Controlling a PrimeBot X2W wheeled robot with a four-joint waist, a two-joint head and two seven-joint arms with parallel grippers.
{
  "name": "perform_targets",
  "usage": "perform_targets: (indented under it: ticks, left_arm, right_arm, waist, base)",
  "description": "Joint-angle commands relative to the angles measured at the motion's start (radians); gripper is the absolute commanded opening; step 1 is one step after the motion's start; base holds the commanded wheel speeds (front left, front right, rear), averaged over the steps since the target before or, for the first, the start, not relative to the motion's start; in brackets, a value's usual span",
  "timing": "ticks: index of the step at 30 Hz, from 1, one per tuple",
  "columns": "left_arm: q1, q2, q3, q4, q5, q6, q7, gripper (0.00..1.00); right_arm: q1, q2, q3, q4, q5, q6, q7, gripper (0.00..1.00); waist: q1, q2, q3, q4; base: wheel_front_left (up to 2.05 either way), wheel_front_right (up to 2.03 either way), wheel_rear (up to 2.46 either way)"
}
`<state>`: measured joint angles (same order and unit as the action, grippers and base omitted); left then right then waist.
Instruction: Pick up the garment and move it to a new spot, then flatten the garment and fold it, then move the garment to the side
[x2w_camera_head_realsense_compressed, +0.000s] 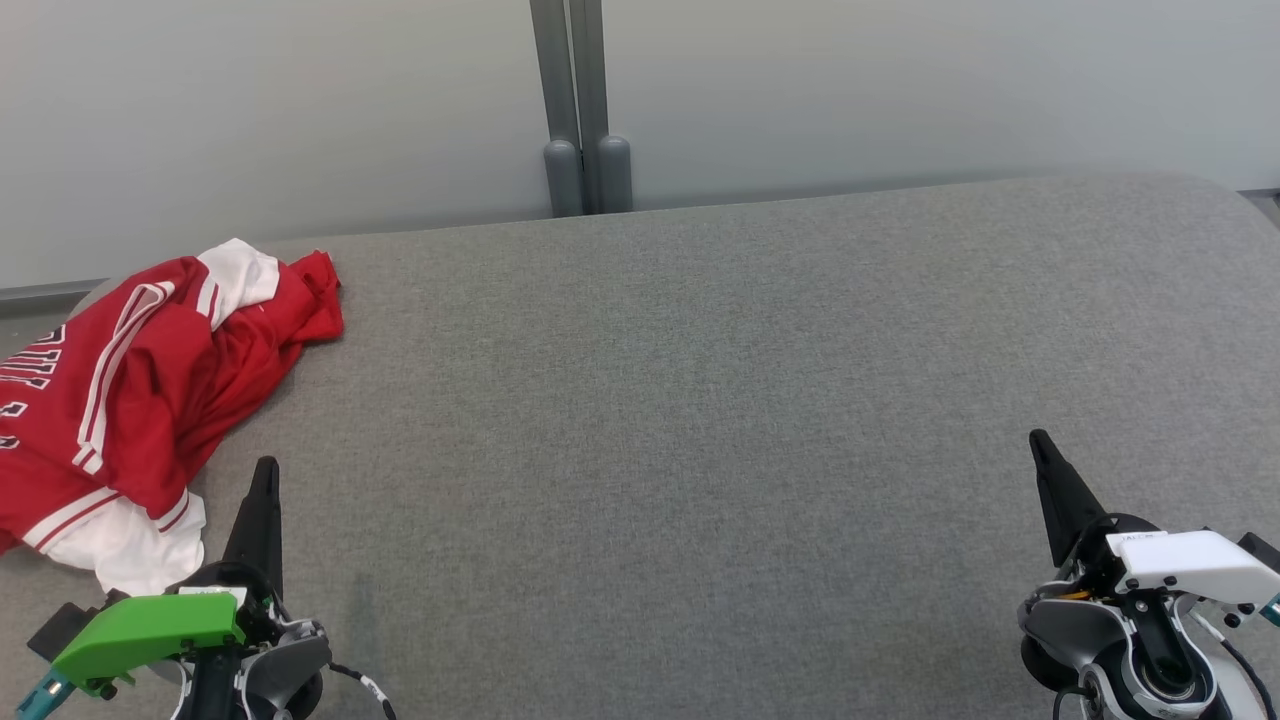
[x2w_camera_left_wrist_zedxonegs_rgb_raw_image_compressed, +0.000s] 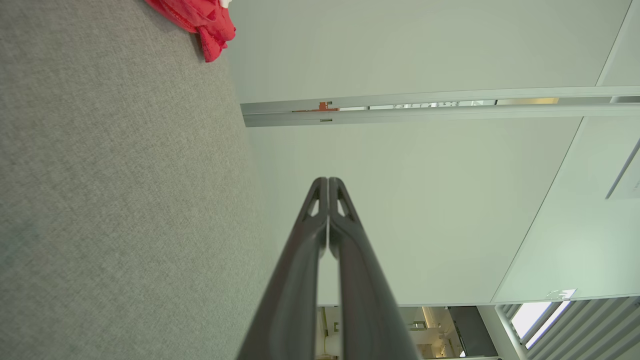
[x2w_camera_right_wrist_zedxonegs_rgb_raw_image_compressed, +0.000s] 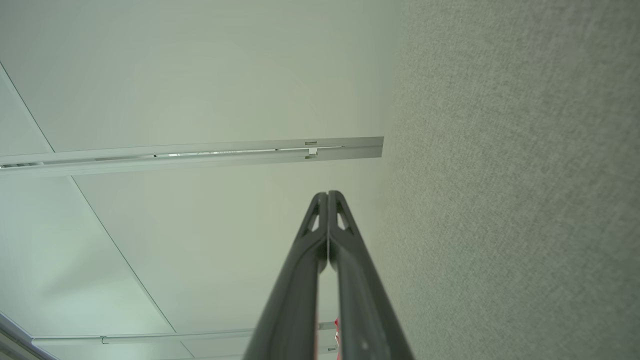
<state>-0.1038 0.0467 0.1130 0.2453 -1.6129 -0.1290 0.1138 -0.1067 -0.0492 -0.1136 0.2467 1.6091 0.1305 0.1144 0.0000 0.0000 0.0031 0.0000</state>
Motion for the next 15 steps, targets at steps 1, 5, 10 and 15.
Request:
perform_targets:
  ticks: [1, 5, 10, 15]
  left_arm:
    - [-0.013, 0.008, 0.003, -0.001, 0.000, -0.005, 0.003, 0.00]
    - [-0.013, 0.008, 0.003, -0.001, 0.000, -0.005, 0.003, 0.00]
    - [-0.013, 0.008, 0.003, -0.001, 0.000, -0.005, 0.003, 0.00]
    - [-0.013, 0.008, 0.003, -0.001, 0.000, -0.005, 0.003, 0.00]
  right_arm:
    - [-0.005, -0.002, -0.001, -0.005, 0.008, 0.000, 0.002, 0.00]
    - [-0.005, -0.002, -0.001, -0.005, 0.008, 0.000, 0.002, 0.00]
    - [-0.005, -0.002, -0.001, -0.005, 0.008, 0.000, 0.002, 0.00]
    - [-0.005, -0.002, -0.001, -0.005, 0.008, 0.000, 0.002, 0.00]
  waist:
    - [0.0000, 0.0000, 0.000, 0.000]
    - [0.0000, 0.0000, 0.000, 0.000]
    - [0.0000, 0.0000, 0.000, 0.000]
    - [0.0000, 0.0000, 0.000, 0.000]
  base:
    - [0.00, 0.00, 0.00]
    - [0.00, 0.00, 0.00]
    - [0.00, 0.00, 0.00]
    - [0.00, 0.00, 0.00]
